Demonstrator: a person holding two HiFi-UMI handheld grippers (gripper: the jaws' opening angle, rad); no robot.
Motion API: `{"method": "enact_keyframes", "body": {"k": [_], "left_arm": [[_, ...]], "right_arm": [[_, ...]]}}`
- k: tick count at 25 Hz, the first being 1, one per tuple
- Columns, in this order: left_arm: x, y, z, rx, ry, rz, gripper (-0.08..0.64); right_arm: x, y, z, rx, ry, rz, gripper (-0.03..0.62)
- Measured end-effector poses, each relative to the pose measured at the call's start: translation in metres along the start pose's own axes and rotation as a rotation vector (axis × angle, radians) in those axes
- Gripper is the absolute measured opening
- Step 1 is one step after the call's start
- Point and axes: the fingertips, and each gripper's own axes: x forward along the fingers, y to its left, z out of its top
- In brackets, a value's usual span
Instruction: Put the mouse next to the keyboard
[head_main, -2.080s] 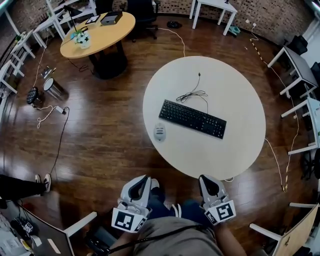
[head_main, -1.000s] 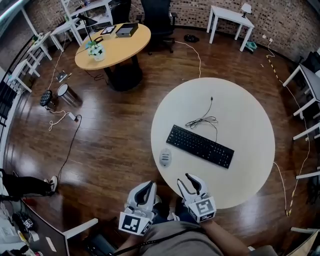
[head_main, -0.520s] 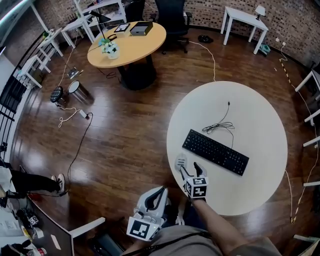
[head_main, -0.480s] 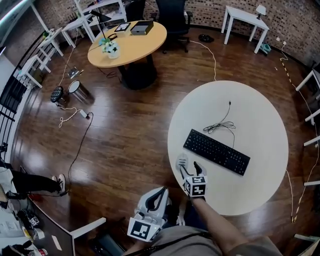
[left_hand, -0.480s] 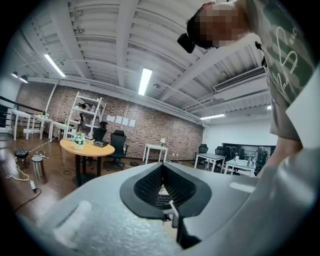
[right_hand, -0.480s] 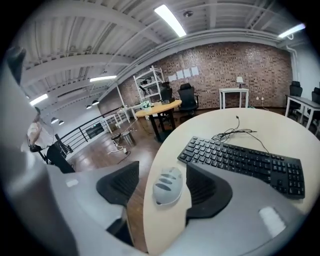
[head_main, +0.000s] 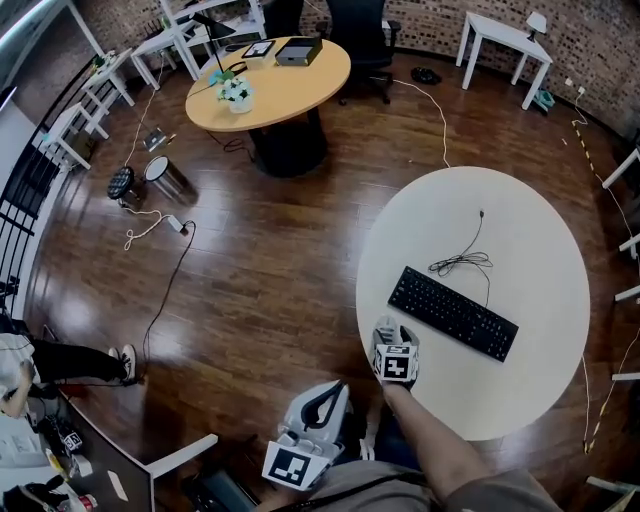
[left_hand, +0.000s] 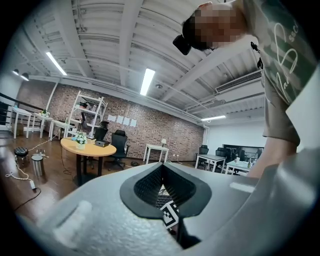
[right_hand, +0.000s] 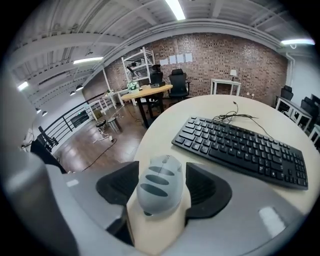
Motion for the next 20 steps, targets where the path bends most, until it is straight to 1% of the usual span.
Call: {"method": "enact_keyframes", "body": {"k": [3, 4, 7, 10, 14, 20], "left_arm": [[-0.001, 0.016, 0.001, -0.011, -0.021, 0.017, 0.002], [-0.003, 0.021, 0.001, -0.016, -0.026, 0.024, 0.002], [-0.006, 0.029, -0.003, -0.028, -0.002, 0.037, 0.002], [-0.004, 0.025, -0.005, -0.024, 0.013, 0.032, 0.002], [0.002, 0.017, -0.008, -0.025, 0.022, 0.024, 0.002], [0.007, 0.005, -0.004, -0.010, 0.028, 0.012, 0.002]], "right_arm": [[0.009, -0.002, -0.005, 0.033, 0.011, -0.009, 0.290], [0.013, 0.001, -0.007, 0.030, 0.016, -0.013, 0.291], [0.021, 0.008, -0.009, 0.002, 0.030, -0.027, 0.306], [0.026, 0.007, -0.012, -0.022, 0.041, -0.040, 0.308], [0.026, 0.007, -0.011, -0.022, 0.038, -0.041, 0.305], [0.024, 0.007, -0.012, -0.027, 0.023, -0.016, 0.305]]}}
